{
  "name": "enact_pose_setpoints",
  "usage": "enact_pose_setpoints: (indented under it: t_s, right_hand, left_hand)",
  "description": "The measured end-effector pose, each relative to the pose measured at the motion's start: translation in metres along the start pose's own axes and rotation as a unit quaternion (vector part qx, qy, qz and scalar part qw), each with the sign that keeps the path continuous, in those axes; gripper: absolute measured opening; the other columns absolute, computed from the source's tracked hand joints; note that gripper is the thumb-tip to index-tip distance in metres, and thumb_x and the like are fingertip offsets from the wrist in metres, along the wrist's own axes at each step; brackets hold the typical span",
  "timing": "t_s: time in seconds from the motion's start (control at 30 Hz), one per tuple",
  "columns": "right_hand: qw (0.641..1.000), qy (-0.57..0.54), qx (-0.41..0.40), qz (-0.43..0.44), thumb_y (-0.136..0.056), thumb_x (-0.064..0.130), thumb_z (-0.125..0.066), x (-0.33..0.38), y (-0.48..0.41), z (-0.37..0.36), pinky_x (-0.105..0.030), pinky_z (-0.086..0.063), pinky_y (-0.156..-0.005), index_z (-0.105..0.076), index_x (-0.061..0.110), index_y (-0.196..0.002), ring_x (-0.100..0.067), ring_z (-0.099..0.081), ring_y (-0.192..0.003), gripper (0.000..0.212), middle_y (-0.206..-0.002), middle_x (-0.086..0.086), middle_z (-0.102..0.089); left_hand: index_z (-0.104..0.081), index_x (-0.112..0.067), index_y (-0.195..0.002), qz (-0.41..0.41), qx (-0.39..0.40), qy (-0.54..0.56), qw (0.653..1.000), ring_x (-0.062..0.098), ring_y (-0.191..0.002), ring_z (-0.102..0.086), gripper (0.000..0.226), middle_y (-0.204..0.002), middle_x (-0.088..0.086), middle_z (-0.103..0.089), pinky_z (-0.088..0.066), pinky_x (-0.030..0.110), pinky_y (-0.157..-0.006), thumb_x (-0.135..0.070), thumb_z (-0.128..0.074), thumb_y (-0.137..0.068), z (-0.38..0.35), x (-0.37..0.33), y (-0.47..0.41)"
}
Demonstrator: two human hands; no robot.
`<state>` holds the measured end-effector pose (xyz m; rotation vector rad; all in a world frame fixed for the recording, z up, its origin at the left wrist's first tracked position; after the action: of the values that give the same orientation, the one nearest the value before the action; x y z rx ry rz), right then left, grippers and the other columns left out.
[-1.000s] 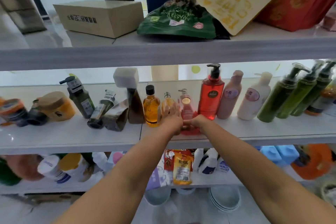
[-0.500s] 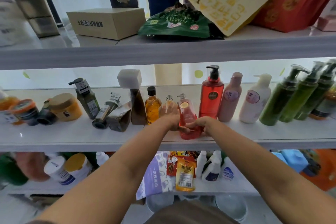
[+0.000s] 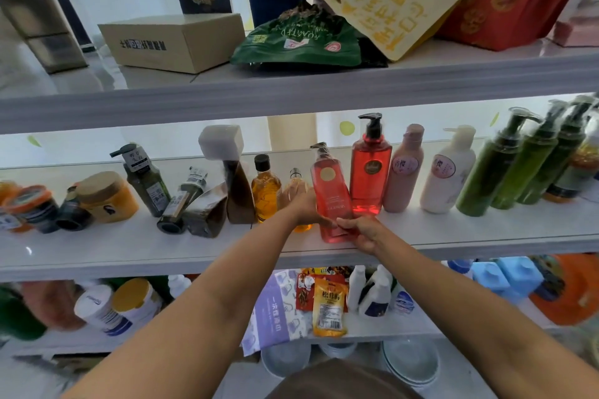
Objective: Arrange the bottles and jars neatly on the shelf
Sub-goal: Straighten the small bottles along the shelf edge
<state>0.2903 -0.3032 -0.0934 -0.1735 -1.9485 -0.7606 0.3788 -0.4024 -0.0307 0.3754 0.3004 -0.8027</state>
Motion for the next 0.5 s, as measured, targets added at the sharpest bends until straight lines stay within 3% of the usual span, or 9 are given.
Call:
enact_pose_setpoints:
  t_s: [0.07, 0.13, 0.2, 0.3, 0.33, 0.43, 0.5]
  right_hand:
    - [1.0, -0.013, -0.002, 0.011, -0.081, -0.017, -0.056, 0.0, 0.002, 0.002, -0.027, -0.049, -0.07, -0.061, 0.003, -0.096, -0.018, -0.062, -0.079, 0.025, -0.083, -0.007, -0.066]
    - [1.0, -0.019, -0.008, 0.011, -0.08, -0.018, -0.056, -0.001, 0.002, 0.002, -0.026, -0.049, -0.07, -0.056, 0.001, -0.107, -0.017, -0.059, -0.078, 0.034, -0.086, -0.008, -0.062]
    - [0.999, -0.03, -0.014, 0.007, -0.079, -0.02, -0.056, -0.002, 0.0, 0.001, -0.03, -0.05, -0.075, -0.046, 0.002, -0.118, -0.019, -0.058, -0.079, 0.046, -0.088, -0.009, -0.06]
    - [0.999, -0.024, -0.016, 0.018, -0.075, -0.022, -0.059, 0.002, -0.003, 0.0, -0.034, -0.049, -0.08, -0.041, 0.005, -0.122, -0.023, -0.058, -0.087, 0.057, -0.094, -0.009, -0.061]
    - [1.0, -0.005, -0.014, 0.027, -0.074, -0.022, -0.061, 0.006, -0.003, -0.002, -0.034, -0.049, -0.081, -0.04, 0.003, -0.125, -0.025, -0.058, -0.091, 0.061, -0.096, -0.008, -0.06]
    - [0.994, 0.073, -0.038, 0.067, -0.072, -0.021, -0.065, 0.018, -0.003, -0.002, -0.03, -0.049, -0.08, -0.039, -0.004, -0.128, -0.025, -0.053, -0.1, 0.065, -0.101, -0.008, -0.058]
    - [0.986, 0.125, -0.072, 0.084, -0.074, -0.015, -0.068, 0.023, -0.003, -0.004, -0.029, -0.047, -0.083, -0.045, -0.001, -0.127, -0.021, -0.052, -0.102, 0.059, -0.109, -0.008, -0.058]
  left_hand:
    - [-0.036, -0.01, -0.14, 0.022, -0.041, 0.138, 0.989, 0.031, -0.139, -0.028, 0.084, -0.141, 0.013, -0.043, -0.022, 0.044, -0.117, -0.024, -0.082, -0.072, 0.008, 0.0, -0.004]
    - [-0.025, -0.008, -0.144, 0.069, -0.059, 0.316, 0.944, 0.028, -0.127, -0.044, 0.096, -0.133, 0.011, -0.05, -0.04, 0.04, -0.104, -0.013, -0.083, -0.068, 0.014, 0.004, -0.011]
    - [-0.032, -0.004, -0.137, 0.1, -0.067, 0.419, 0.9, 0.028, -0.12, -0.051, 0.083, -0.128, 0.012, -0.052, -0.047, 0.035, -0.09, -0.006, -0.08, -0.07, 0.02, 0.002, -0.013]
    - [-0.056, -0.011, -0.098, 0.097, -0.11, 0.462, 0.875, 0.026, -0.097, -0.058, 0.035, -0.106, 0.012, -0.059, -0.051, 0.033, -0.072, 0.001, -0.076, -0.072, 0.031, 0.0, -0.018]
    - [-0.057, -0.011, -0.091, 0.098, -0.122, 0.464, 0.872, 0.028, -0.094, -0.06, 0.031, -0.101, 0.012, -0.061, -0.053, 0.035, -0.072, 0.003, -0.076, -0.072, 0.034, 0.0, -0.02]
    - [-0.054, -0.006, -0.111, 0.094, -0.143, 0.448, 0.878, 0.03, -0.101, -0.062, 0.052, -0.107, 0.012, -0.063, -0.054, 0.044, -0.09, 0.001, -0.081, -0.067, 0.038, 0.0, -0.027]
    - [-0.047, -0.004, -0.119, 0.077, -0.17, 0.434, 0.881, 0.026, -0.101, -0.06, 0.066, -0.112, 0.011, -0.061, -0.052, 0.044, -0.093, -0.001, -0.083, -0.064, 0.042, -0.003, -0.028]
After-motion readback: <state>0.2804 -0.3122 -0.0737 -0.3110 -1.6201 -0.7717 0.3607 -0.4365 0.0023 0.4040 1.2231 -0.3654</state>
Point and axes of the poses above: each hand's wrist, its own y-axis away from the middle knuckle, its own z-axis out of the back of the hand, x = y × z, the point moved 5 cm from there along -y, towards the middle knuckle
